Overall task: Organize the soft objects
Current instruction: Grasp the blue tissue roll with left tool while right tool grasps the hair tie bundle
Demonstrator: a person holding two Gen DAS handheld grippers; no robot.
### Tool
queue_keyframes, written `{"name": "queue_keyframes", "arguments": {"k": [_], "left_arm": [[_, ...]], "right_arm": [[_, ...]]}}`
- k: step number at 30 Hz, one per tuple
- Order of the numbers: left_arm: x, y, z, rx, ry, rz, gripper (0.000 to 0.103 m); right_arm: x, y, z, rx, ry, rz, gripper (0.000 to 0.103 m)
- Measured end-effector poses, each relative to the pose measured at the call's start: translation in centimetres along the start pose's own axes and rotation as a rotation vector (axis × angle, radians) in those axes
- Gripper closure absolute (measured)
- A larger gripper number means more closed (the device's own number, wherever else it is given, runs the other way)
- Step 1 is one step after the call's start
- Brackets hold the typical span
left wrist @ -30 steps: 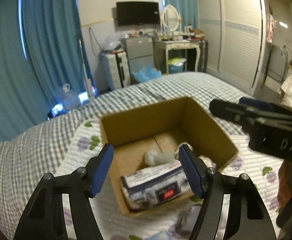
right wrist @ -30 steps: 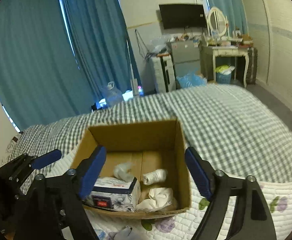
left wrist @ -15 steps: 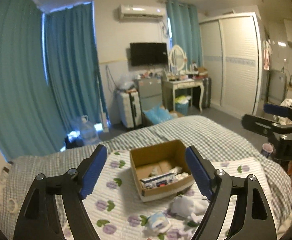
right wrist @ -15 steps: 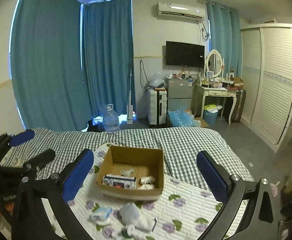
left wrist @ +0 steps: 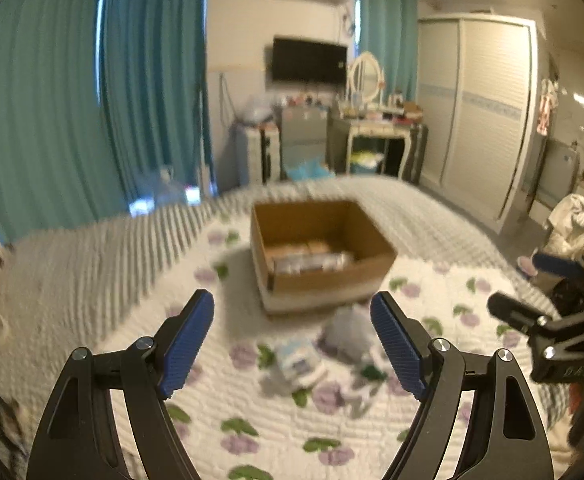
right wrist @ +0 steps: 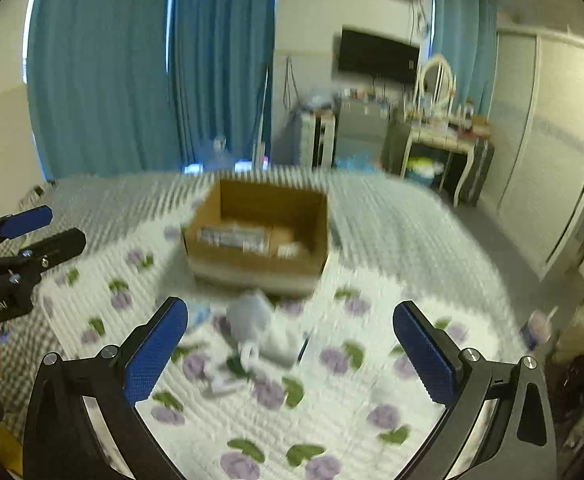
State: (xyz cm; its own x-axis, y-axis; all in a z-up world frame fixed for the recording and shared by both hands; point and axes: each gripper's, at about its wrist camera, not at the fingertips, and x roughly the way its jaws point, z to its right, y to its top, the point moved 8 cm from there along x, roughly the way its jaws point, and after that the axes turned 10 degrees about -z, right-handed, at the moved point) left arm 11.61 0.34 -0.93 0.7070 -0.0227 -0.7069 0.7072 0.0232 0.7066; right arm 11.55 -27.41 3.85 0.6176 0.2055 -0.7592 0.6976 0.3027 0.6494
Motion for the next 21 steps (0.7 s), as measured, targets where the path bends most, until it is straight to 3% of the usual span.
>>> {"name": "queue_keyframes", "arguments": {"k": [8, 18, 20, 21], "left_arm": [[9.2, -6.9, -0.9, -0.004, 0.006, -0.209, 0.021], [13.0, -10.2, -1.8, 0.021, -0.008, -0.312, 0.022], [13.4, -10.4, -1.4, 0.030, -0.024, -0.329, 0.022], [13.6, -10.5, -1.2, 0.031, -0.029, -0.334, 0.022]], "right_arm": [[12.1, -6.7, -3.3, -0.028, 0.098, -0.172, 0.000], [20.5, -9.4, -6.1, -0.051, 0.156, -0.276, 0.000], [21.1, -9.6, -6.0, -0.043, 0.143, -0.283, 0.007], [21.2, -9.6, -6.0, -0.035, 0.150, -0.282, 0.016]]}}
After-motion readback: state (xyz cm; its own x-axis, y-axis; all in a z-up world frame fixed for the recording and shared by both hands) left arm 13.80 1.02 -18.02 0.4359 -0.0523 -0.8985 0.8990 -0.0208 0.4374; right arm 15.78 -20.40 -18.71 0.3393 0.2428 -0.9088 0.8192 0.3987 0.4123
